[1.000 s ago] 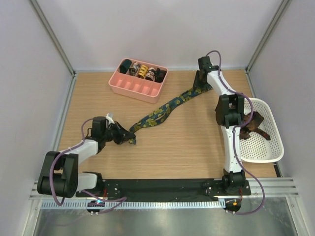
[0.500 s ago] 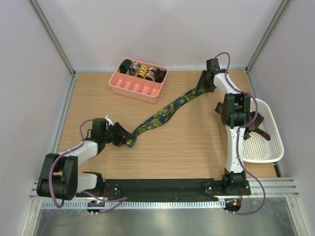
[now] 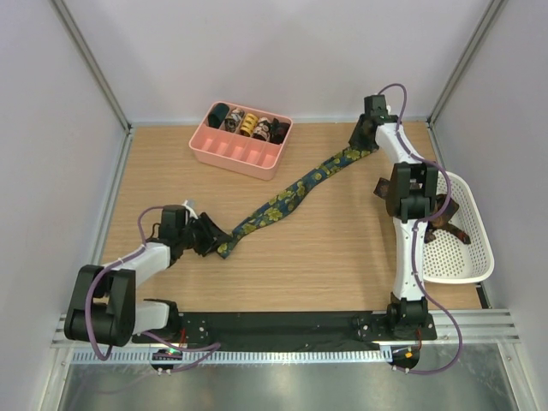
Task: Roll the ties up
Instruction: Flatten the tie
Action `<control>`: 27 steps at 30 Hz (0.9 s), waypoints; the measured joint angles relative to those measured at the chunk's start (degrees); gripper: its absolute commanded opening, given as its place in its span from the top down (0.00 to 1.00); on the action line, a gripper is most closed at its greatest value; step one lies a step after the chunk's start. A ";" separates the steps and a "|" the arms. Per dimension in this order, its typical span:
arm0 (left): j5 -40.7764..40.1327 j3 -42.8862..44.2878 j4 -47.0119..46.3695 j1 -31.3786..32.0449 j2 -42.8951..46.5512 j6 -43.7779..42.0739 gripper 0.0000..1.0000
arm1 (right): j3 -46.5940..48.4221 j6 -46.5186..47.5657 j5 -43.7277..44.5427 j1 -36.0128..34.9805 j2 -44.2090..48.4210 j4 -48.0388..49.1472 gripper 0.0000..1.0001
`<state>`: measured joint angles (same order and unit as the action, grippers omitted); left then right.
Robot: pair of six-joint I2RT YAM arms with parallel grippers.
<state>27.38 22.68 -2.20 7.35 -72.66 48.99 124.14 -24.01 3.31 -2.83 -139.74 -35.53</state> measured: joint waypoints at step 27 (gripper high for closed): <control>-10.73 1.64 11.30 0.00 10.97 -4.76 0.40 | 6.05 2.64 7.43 0.44 -5.86 -1.38 0.66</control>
<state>16.64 24.32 9.10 7.35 -61.69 44.23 130.19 -21.37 10.74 -2.39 -145.60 -36.91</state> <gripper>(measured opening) 0.602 0.443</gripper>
